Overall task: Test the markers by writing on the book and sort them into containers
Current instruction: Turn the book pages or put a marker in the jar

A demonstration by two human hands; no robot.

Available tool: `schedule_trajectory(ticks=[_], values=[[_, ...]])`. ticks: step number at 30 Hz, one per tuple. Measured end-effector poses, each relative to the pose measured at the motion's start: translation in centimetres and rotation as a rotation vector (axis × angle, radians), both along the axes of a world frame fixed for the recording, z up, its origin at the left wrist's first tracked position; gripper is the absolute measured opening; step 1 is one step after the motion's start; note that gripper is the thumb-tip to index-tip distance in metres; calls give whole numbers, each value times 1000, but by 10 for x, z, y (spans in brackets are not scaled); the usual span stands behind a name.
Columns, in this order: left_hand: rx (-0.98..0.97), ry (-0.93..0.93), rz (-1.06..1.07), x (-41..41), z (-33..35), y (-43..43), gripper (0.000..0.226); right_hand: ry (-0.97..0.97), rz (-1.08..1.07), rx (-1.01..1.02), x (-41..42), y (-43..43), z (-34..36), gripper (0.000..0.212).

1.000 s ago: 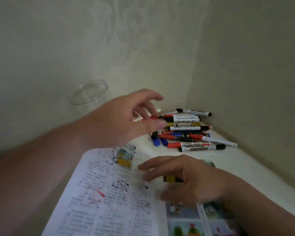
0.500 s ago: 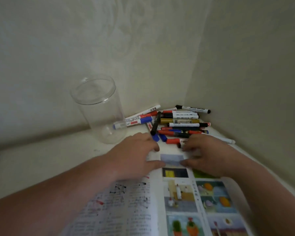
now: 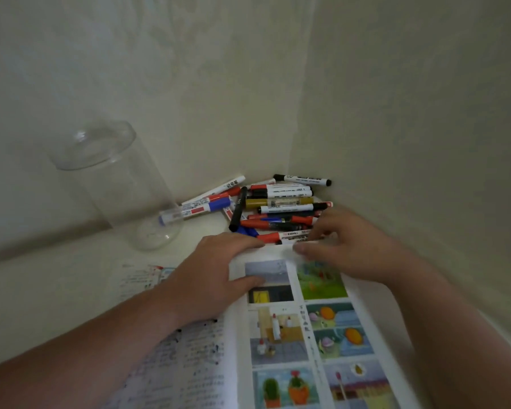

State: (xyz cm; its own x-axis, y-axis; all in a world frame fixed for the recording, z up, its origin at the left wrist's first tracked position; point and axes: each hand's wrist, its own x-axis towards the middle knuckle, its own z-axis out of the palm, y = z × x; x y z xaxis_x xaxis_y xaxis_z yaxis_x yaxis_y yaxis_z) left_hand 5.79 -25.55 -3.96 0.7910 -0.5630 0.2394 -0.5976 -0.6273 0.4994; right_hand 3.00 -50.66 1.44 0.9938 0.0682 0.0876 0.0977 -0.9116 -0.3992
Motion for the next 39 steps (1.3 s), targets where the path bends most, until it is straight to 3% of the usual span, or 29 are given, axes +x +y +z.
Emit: schedule_trajectory(ticks=[2, 5, 7, 10, 15, 19, 21, 25, 27, 29, 32, 35, 39], values=[[-38, 41, 22, 0, 4, -1, 50, -1, -48, 362, -3, -5, 6, 36], [-83, 90, 33, 2, 7, -2, 44, 259, 40, 811, -8, -15, 11, 24], [-132, 37, 28, 1, 5, -1, 33, 347, 114, 773, -9, -19, 9, 11], [-198, -37, 93, -4, 14, -3, 13, 344, 73, 608, -9, -17, 9, 11], [-185, 231, -23, -20, 42, -26, 47, 289, 87, 710, -12, 7, 7, 11], [-390, 428, 59, -25, 55, -38, 66, 271, 91, 859, -12, 32, 1, 27], [-468, 529, 110, -24, 57, -39, 69, 234, 16, 898, -11, 44, -1, 33], [-619, 604, 85, -19, 53, -32, 51, 209, -32, 752, -15, 49, -2, 82], [-754, 712, 122, -17, 52, -24, 55, 214, -45, 773, -16, 41, -1, 84], [-859, 866, 149, -14, 53, -15, 64, 302, -35, 862, -13, 39, 2, 73], [-775, 1006, 118, -12, 56, -5, 70, 478, 86, 1208, -9, 38, 0, 31], [-532, 988, 72, -11, 63, 7, 29, 578, 212, 1303, -5, 33, -7, 39], [-47, 652, 182, 4, 76, 48, 27, 441, 156, 1209, 2, 9, -8, 44]])
